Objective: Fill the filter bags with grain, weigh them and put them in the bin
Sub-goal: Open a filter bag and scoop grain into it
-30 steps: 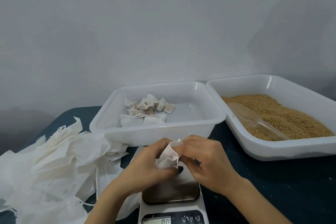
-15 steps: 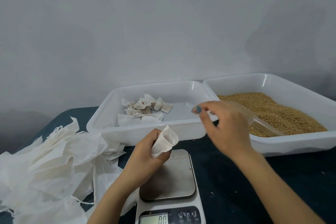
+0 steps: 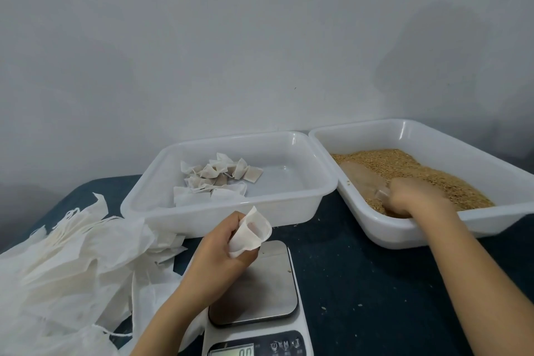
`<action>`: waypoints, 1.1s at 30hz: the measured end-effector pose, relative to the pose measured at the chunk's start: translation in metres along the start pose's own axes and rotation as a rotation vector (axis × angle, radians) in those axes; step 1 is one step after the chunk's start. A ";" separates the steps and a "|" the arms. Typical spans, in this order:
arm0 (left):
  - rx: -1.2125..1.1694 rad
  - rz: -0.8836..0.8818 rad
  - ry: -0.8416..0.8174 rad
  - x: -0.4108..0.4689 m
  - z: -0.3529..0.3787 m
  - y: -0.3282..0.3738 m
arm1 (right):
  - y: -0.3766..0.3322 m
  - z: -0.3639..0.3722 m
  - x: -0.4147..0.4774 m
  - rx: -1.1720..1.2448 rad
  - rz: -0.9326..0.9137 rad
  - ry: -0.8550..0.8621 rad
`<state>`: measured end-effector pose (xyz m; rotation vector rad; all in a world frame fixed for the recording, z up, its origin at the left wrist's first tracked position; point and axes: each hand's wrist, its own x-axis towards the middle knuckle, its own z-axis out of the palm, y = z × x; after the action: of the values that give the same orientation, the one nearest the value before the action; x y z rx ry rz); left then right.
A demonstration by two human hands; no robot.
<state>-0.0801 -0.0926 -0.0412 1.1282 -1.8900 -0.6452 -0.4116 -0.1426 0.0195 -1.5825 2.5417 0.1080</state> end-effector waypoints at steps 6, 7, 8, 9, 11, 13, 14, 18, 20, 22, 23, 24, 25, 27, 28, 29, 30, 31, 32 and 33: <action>0.000 0.006 -0.007 -0.001 -0.001 0.001 | -0.005 -0.002 0.002 0.042 0.058 0.221; 0.001 0.006 -0.007 -0.002 -0.001 0.001 | -0.004 -0.004 0.001 -0.024 0.093 0.224; 0.001 0.008 -0.007 -0.002 -0.001 0.001 | -0.002 -0.005 -0.001 -0.092 0.122 0.203; 0.001 0.008 -0.006 -0.002 -0.001 0.001 | -0.001 -0.006 -0.001 -0.134 0.136 0.173; -0.001 0.006 -0.003 -0.002 -0.002 0.001 | 0.000 -0.004 0.002 -0.143 0.164 0.111; -0.002 0.002 -0.001 -0.002 -0.001 0.002 | -0.002 -0.002 0.003 -0.170 0.158 0.086; -0.001 0.000 -0.001 -0.002 -0.001 0.002 | -0.004 0.000 0.004 -0.174 0.128 0.083; -0.016 0.000 -0.002 -0.001 -0.001 0.003 | -0.003 0.007 0.013 -0.027 -0.113 0.010; -0.017 -0.003 -0.007 -0.001 0.000 0.004 | -0.002 0.010 0.021 0.049 -0.149 0.015; -0.015 0.000 -0.015 -0.001 0.000 0.005 | -0.003 0.014 0.029 0.152 -0.105 0.019; -0.015 0.002 -0.017 -0.001 0.000 0.005 | -0.003 0.015 0.031 0.214 -0.076 0.020; -0.014 0.002 -0.016 -0.001 0.000 0.005 | -0.003 0.015 0.033 0.270 -0.059 0.021; -0.015 0.000 -0.013 -0.001 0.000 0.005 | -0.003 0.015 0.034 0.309 -0.056 0.027; -0.019 -0.007 -0.004 -0.002 -0.001 0.004 | 0.000 0.014 0.034 0.356 -0.064 0.049; -0.020 -0.013 0.001 -0.002 -0.001 0.003 | 0.002 0.014 0.034 0.380 -0.067 0.067; -0.019 -0.020 0.007 -0.002 -0.002 0.003 | 0.003 0.014 0.034 0.404 -0.070 0.083; -0.019 -0.029 0.011 -0.001 -0.002 0.002 | 0.004 0.014 0.034 0.428 -0.068 0.095; -0.021 -0.037 0.015 -0.001 -0.002 0.002 | 0.004 0.013 0.035 0.454 -0.061 0.099; -0.022 -0.045 0.017 -0.001 -0.002 0.001 | 0.005 0.013 0.036 0.488 -0.053 0.098; -0.020 -0.053 0.020 -0.001 -0.001 0.001 | 0.005 0.012 0.037 0.528 -0.046 0.093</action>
<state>-0.0792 -0.0912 -0.0403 1.1708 -1.8388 -0.6783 -0.4309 -0.1711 0.0013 -1.4480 2.3202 -0.6025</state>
